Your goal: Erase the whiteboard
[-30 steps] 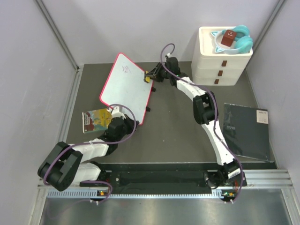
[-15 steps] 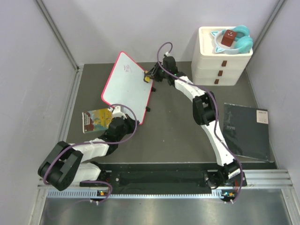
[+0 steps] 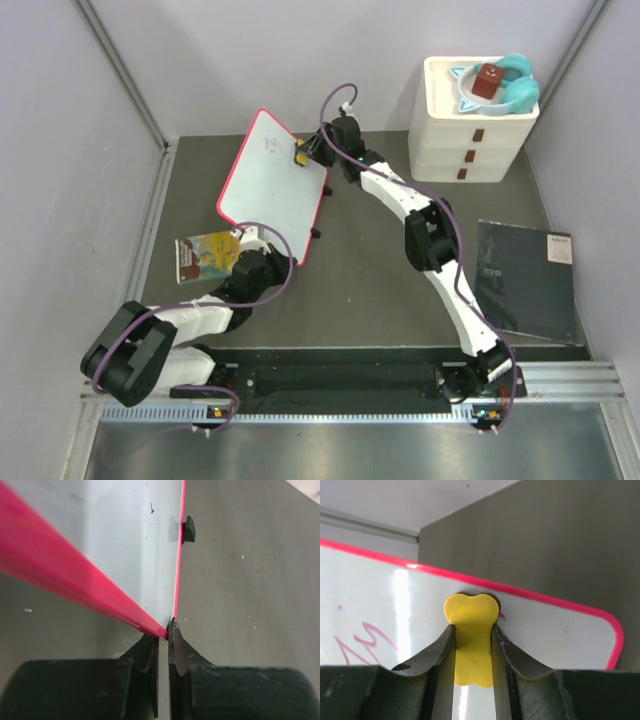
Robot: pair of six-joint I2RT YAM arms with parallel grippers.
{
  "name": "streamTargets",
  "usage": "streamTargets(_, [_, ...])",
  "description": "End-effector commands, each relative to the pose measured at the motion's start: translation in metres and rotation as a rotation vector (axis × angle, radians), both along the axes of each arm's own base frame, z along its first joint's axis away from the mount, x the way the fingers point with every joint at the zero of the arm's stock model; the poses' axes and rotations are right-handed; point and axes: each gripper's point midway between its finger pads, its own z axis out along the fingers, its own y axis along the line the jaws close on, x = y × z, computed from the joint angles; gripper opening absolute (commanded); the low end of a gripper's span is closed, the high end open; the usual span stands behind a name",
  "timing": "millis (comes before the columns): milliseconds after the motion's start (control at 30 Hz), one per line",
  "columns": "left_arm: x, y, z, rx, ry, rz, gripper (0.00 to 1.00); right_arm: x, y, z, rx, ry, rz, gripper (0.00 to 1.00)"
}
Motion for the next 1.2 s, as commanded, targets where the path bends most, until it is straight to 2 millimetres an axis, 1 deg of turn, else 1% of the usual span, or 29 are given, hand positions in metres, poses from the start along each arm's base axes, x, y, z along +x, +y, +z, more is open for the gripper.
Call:
streamTargets(0, [-0.059, -0.009, -0.053, 0.155, 0.194, -0.244, 0.00, 0.028, 0.000, 0.023, 0.088, -0.079, -0.115, 0.00])
streamTargets(33, [-0.059, -0.009, -0.053, 0.156, 0.195, -0.244, 0.00, 0.032, -0.001, 0.016, 0.110, -0.070, -0.127, 0.00])
streamTargets(67, [-0.059, -0.009, -0.053, 0.155, 0.194, -0.244, 0.00, 0.035, -0.002, 0.013, 0.123, -0.062, -0.135, 0.00])
streamTargets(100, [-0.059, -0.009, -0.053, 0.156, 0.195, -0.244, 0.00, 0.039, -0.008, 0.010, 0.129, -0.054, -0.147, 0.00])
streamTargets(133, [-0.059, -0.009, -0.053, 0.155, 0.194, -0.244, 0.00, 0.040, -0.009, 0.006, 0.138, -0.040, -0.153, 0.00])
streamTargets(167, [-0.059, -0.009, -0.053, 0.155, 0.194, -0.242, 0.00, 0.043, -0.009, 0.007, 0.148, -0.053, -0.154, 0.00])
streamTargets(400, [-0.061, -0.009, -0.052, 0.156, 0.190, -0.243, 0.00, 0.047, -0.015, -0.015, 0.102, -0.046, -0.171, 0.00])
streamTargets(467, [-0.061, -0.008, -0.052, 0.156, 0.188, -0.240, 0.00, 0.046, -0.016, -0.022, 0.085, -0.040, -0.166, 0.00])
streamTargets(500, [-0.061, -0.008, -0.052, 0.157, 0.187, -0.238, 0.00, 0.045, -0.016, -0.021, 0.086, -0.039, -0.162, 0.00])
streamTargets(567, [-0.061, -0.008, -0.052, 0.157, 0.187, -0.238, 0.00, 0.039, -0.015, -0.032, 0.074, -0.015, -0.132, 0.00])
streamTargets(600, [-0.061, -0.008, -0.052, 0.158, 0.189, -0.239, 0.00, 0.036, -0.013, -0.032, 0.074, -0.009, -0.120, 0.00])
streamTargets(633, [-0.061, -0.009, -0.053, 0.159, 0.192, -0.241, 0.00, 0.029, -0.011, -0.037, 0.074, 0.009, -0.090, 0.00])
streamTargets(700, [-0.060, -0.009, -0.052, 0.158, 0.189, -0.239, 0.00, 0.020, -0.004, -0.036, 0.080, 0.016, -0.053, 0.00])
streamTargets(767, [-0.061, -0.009, -0.053, 0.159, 0.190, -0.239, 0.00, 0.004, 0.000, -0.036, 0.060, 0.035, 0.001, 0.00])
streamTargets(800, [-0.061, -0.008, -0.053, 0.161, 0.191, -0.240, 0.00, -0.005, 0.005, -0.037, 0.047, 0.042, 0.024, 0.00])
streamTargets(833, [-0.060, -0.007, -0.053, 0.160, 0.188, -0.234, 0.00, -0.016, 0.004, -0.033, 0.032, 0.046, 0.050, 0.00])
streamTargets(867, [-0.060, -0.007, -0.052, 0.160, 0.186, -0.232, 0.00, -0.023, 0.004, -0.035, 0.019, 0.057, 0.058, 0.00])
streamTargets(900, [-0.060, -0.007, -0.052, 0.158, 0.184, -0.231, 0.00, -0.032, 0.005, -0.034, 0.011, 0.063, 0.072, 0.00])
streamTargets(933, [-0.061, -0.007, -0.052, 0.158, 0.186, -0.231, 0.00, -0.045, 0.003, -0.049, -0.007, 0.098, 0.090, 0.00])
streamTargets(967, [-0.060, -0.008, -0.051, 0.154, 0.183, -0.231, 0.00, -0.051, 0.003, -0.036, 0.001, 0.088, 0.102, 0.00])
streamTargets(1000, [-0.060, -0.007, -0.051, 0.155, 0.180, -0.231, 0.00, -0.060, 0.006, -0.036, 0.000, 0.095, 0.120, 0.00])
streamTargets(1033, [-0.060, -0.007, -0.051, 0.157, 0.181, -0.232, 0.00, -0.072, 0.005, -0.048, -0.013, 0.122, 0.145, 0.00])
streamTargets(1067, [-0.060, -0.008, -0.051, 0.156, 0.180, -0.233, 0.00, -0.078, 0.007, -0.038, -0.008, 0.112, 0.162, 0.00])
streamTargets(1100, [-0.060, -0.008, -0.051, 0.156, 0.182, -0.234, 0.00, -0.086, 0.010, -0.038, -0.009, 0.116, 0.177, 0.00])
streamTargets(1133, [-0.060, -0.008, -0.051, 0.156, 0.181, -0.236, 0.00, -0.102, 0.012, -0.051, 0.001, 0.163, 0.204, 0.00])
streamTargets(1167, [-0.060, -0.008, -0.051, 0.156, 0.183, -0.234, 0.00, -0.107, 0.016, -0.048, 0.023, 0.150, 0.216, 0.00])
